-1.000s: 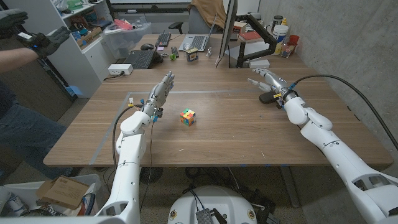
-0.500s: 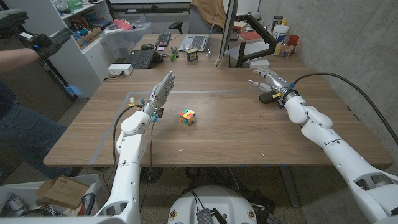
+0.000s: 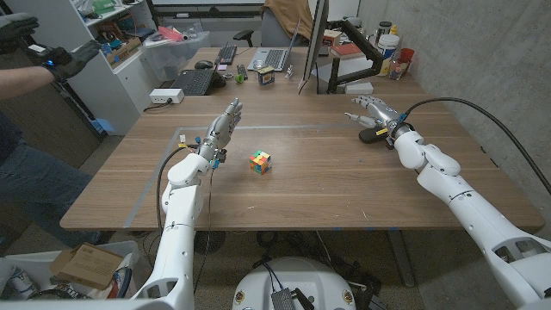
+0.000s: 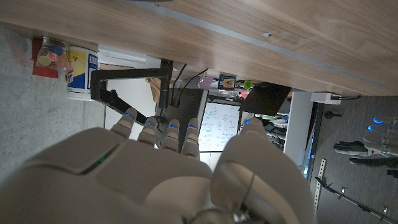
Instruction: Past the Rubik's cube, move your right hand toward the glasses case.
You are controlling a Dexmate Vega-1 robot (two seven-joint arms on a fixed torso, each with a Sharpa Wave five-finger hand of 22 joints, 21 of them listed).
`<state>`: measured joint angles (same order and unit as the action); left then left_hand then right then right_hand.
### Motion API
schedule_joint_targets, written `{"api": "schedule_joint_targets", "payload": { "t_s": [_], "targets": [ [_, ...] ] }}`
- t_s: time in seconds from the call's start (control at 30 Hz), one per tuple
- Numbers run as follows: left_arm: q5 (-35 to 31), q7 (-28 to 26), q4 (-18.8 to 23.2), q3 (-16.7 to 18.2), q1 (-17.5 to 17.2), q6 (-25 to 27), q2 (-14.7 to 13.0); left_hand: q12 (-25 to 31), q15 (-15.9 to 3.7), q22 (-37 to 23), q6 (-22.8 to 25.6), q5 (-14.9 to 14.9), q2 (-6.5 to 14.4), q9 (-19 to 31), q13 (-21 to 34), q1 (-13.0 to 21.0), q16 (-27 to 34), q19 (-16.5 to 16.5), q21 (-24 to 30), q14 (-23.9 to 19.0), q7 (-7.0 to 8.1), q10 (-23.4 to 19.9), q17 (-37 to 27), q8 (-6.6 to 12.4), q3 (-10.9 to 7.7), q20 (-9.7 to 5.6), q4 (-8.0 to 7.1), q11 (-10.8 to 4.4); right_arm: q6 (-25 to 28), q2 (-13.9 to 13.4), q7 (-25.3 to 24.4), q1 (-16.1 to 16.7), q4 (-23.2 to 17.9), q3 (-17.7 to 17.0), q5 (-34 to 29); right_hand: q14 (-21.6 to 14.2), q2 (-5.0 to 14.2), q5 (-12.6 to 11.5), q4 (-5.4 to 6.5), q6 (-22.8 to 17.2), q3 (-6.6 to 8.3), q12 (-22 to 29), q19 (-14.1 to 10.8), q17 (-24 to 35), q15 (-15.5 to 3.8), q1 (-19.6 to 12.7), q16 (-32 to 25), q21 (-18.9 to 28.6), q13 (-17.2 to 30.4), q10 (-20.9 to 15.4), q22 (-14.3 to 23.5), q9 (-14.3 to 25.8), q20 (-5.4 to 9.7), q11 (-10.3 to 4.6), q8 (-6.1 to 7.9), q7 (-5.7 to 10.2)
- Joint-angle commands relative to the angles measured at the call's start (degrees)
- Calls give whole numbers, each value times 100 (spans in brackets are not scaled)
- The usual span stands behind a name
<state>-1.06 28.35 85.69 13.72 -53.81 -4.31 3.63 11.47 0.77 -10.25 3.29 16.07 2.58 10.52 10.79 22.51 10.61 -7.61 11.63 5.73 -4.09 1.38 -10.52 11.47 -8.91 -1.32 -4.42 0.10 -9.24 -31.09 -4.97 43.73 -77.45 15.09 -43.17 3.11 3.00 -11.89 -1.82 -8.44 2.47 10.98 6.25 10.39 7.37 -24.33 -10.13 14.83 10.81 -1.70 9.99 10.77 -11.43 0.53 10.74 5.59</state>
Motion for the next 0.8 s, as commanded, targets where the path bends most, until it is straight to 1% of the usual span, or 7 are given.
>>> {"api": "schedule_joint_targets", "payload": {
  "t_s": [0.03,0.07,0.1,0.2,0.8],
  "targets": [
    [17,7,-12,11,-22,-13,3,14,19,-31,43,-30,54,27,14,24,13,-2,0,42,-21,18,-12,35,20,22,-12,-33,274,-63,165,-13,-118,109,-179,52,-53,-34,-25,56,-9,-16,-5,18,26,4,-1,-30,7,62,28,27,-71,21,-34,-33],
    [19,12,-17,13,-21,-15,0,14,19,-31,49,-31,54,27,14,25,13,-2,0,41,-17,18,-12,37,20,23,-11,-26,293,-56,185,-15,-115,112,-171,60,-60,-35,-31,90,-13,-21,1,18,32,1,-6,-43,7,98,28,27,-75,56,-38,-31],
    [26,16,-25,18,-19,-17,-1,15,19,-31,53,-31,55,27,14,26,13,-4,0,41,-23,16,-12,38,20,22,-11,-25,435,-13,239,-4,-142,104,-179,65,-62,-36,-33,97,-13,-23,3,18,33,0,-6,-47,7,109,29,27,-76,68,-38,-33],
    [32,35,-42,19,-11,-28,-11,14,21,-31,58,-31,57,28,14,28,10,-5,0,48,-18,19,-12,39,20,26,-10,-29,488,-8,228,-23,-110,141,-222,105,-73,-39,-49,175,-17,-21,18,16,44,-11,-6,-76,8,167,30,28,-80,119,-45,-57],
    [37,173,-171,14,118,-86,-83,13,17,-32,86,-36,75,28,14,47,13,-13,1,46,-14,24,-11,42,19,27,-3,-22,859,21,489,-129,-98,248,-283,141,-80,-44,-78,229,-16,-5,55,12,58,-40,-17,-130,10,222,33,31,-82,155,-25,-67]
  ]
}}
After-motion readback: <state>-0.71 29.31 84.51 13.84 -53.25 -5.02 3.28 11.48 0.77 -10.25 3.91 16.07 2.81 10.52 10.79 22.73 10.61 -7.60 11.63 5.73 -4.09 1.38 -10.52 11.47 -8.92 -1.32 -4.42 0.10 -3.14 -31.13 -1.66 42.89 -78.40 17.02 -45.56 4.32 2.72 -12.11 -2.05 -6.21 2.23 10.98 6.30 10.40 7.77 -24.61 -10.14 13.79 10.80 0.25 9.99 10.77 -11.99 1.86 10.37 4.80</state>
